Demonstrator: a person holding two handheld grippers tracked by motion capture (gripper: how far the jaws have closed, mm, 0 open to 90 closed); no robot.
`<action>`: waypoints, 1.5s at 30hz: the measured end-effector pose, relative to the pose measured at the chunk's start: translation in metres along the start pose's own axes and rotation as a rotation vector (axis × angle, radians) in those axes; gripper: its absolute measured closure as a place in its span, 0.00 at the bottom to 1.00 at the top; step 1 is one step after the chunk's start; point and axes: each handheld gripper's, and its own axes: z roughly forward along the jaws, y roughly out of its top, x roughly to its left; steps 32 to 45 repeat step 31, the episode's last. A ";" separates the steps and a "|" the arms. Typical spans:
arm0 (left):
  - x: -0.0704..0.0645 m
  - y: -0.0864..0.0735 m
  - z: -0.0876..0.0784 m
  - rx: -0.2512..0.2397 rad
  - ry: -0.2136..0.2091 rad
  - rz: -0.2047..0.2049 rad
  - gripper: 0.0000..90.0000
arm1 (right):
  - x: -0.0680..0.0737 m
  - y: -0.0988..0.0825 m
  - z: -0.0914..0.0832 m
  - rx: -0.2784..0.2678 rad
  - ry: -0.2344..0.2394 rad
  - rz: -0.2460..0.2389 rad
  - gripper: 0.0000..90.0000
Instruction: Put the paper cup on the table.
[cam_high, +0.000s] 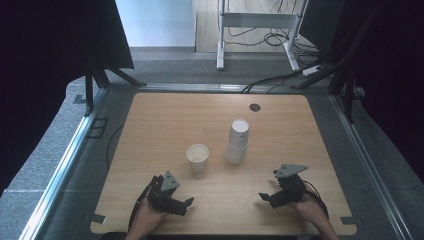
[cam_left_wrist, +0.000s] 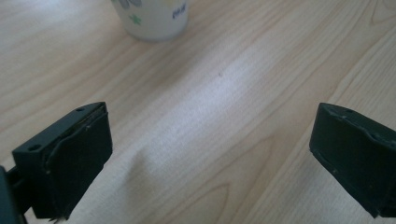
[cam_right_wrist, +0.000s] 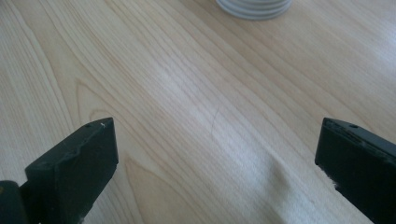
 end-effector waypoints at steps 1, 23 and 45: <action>-0.001 -0.001 0.001 0.007 0.000 0.002 0.00 | 0.000 -0.001 0.000 0.005 -0.004 0.001 0.00; -0.006 -0.008 0.015 0.049 -0.026 0.009 0.00 | -0.002 -0.023 0.008 0.027 -0.012 0.008 0.00; -0.007 -0.008 0.014 0.050 -0.019 0.007 0.00 | -0.003 -0.027 0.009 -0.010 -0.013 0.007 0.00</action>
